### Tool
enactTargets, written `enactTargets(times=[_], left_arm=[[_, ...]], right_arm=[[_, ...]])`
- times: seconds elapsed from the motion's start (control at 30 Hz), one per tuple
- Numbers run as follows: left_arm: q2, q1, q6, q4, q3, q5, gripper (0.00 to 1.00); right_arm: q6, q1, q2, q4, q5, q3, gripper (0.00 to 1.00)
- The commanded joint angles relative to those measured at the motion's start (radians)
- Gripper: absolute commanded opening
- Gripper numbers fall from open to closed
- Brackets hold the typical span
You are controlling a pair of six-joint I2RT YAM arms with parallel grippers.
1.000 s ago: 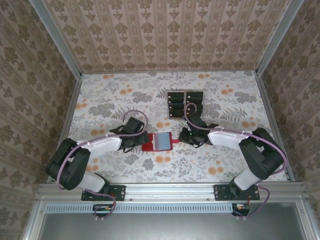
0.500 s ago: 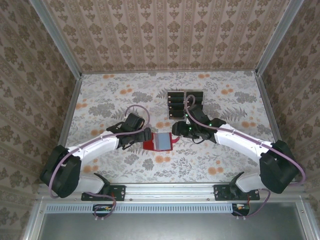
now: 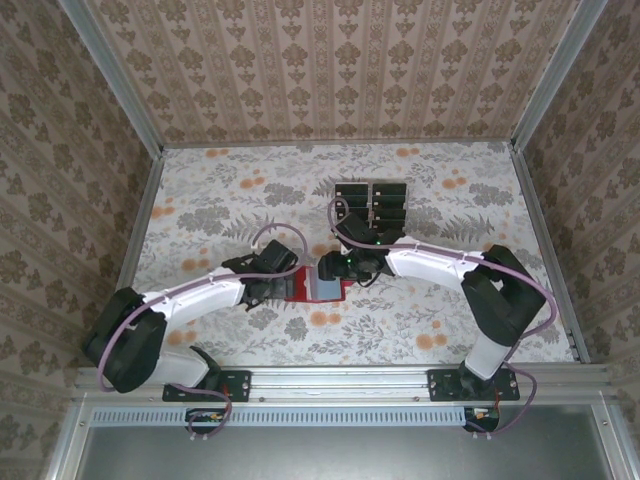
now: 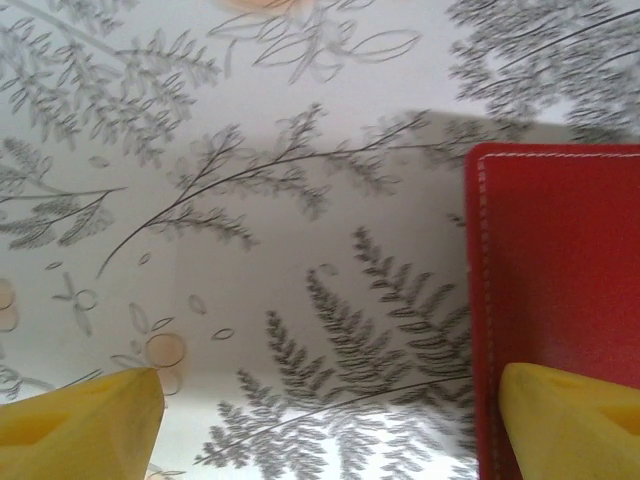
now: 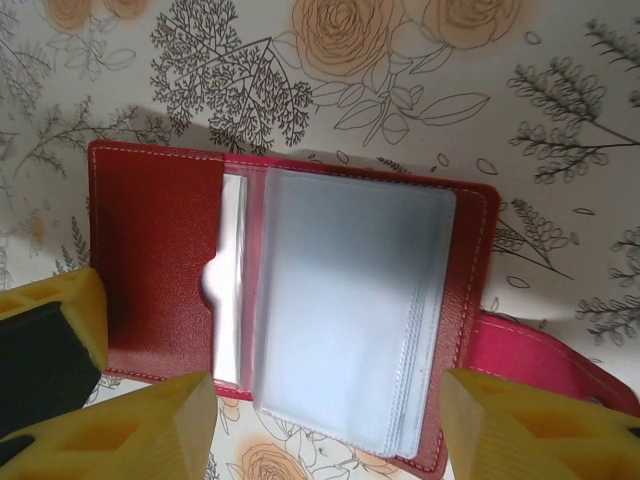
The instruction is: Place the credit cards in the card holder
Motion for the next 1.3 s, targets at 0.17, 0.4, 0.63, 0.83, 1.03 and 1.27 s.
enactTargets(times=[0.17,0.4,0.63,0.83,1.03,1.27], left_arm=[[0.047,-0.004,-0.049,-0.008,-0.022,-0.080,0.88],[0.086,-0.006,-0.046,0.018,-0.022,-0.087,0.88],[0.105,-0.005,-0.037,0.083,-0.051,-0.074,0.88],[0.109,-0.005,-0.036,0.102,-0.065,-0.068,0.88],[0.102,-0.005,-0.037,0.116,-0.079,-0.064,0.88],[0.091,-0.003,-0.035,0.123,-0.085,-0.060,0.88]], right_arm=[[-0.004,0.006,0.076,0.013,-0.017,0.063,0.57],[-0.006,0.007,0.137,0.018,-0.021,0.090,0.53],[0.011,0.009,0.175,0.046,-0.047,0.090,0.53],[0.019,0.019,0.168,0.051,-0.048,0.097,0.53],[0.025,0.024,0.170,0.050,-0.056,0.116,0.54],[0.035,0.028,0.189,0.058,-0.064,0.126,0.54]])
